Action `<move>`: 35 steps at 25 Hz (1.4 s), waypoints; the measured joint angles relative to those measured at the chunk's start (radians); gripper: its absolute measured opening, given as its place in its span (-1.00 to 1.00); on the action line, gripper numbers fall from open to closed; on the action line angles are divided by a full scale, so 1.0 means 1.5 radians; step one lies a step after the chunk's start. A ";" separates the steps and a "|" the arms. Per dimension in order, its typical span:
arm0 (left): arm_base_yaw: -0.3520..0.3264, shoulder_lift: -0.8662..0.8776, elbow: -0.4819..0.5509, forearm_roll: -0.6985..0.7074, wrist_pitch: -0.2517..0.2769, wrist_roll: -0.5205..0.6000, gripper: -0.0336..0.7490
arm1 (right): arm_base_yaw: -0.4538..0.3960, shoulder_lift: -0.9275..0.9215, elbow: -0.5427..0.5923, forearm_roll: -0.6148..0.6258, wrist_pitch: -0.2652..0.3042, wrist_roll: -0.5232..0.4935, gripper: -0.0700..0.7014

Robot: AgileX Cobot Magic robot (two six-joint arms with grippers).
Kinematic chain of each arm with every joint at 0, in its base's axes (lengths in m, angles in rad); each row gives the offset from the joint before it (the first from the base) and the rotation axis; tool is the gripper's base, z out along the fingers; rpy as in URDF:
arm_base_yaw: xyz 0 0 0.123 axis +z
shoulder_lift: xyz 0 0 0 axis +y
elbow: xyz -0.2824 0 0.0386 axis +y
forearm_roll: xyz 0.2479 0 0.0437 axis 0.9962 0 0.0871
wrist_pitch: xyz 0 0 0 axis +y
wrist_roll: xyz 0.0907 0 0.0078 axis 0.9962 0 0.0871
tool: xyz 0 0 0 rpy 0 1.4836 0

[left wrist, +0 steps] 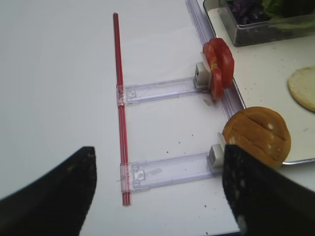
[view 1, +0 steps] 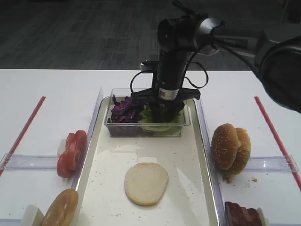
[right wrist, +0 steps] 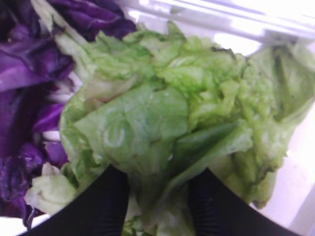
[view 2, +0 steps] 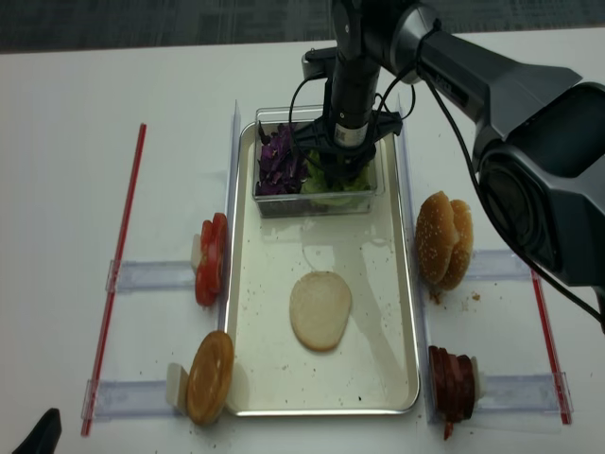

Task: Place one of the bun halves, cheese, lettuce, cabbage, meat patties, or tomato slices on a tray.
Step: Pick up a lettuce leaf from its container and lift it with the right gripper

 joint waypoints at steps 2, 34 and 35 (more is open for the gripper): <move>0.000 0.000 0.000 0.000 0.000 0.000 0.34 | 0.000 0.000 -0.001 -0.001 0.005 -0.001 0.01; 0.000 0.000 0.000 0.000 0.000 0.000 0.34 | 0.000 0.015 -0.048 -0.032 0.018 -0.036 -0.65; 0.000 0.000 0.000 0.000 0.000 0.000 0.34 | 0.000 0.015 -0.048 -0.032 0.018 -0.036 -0.65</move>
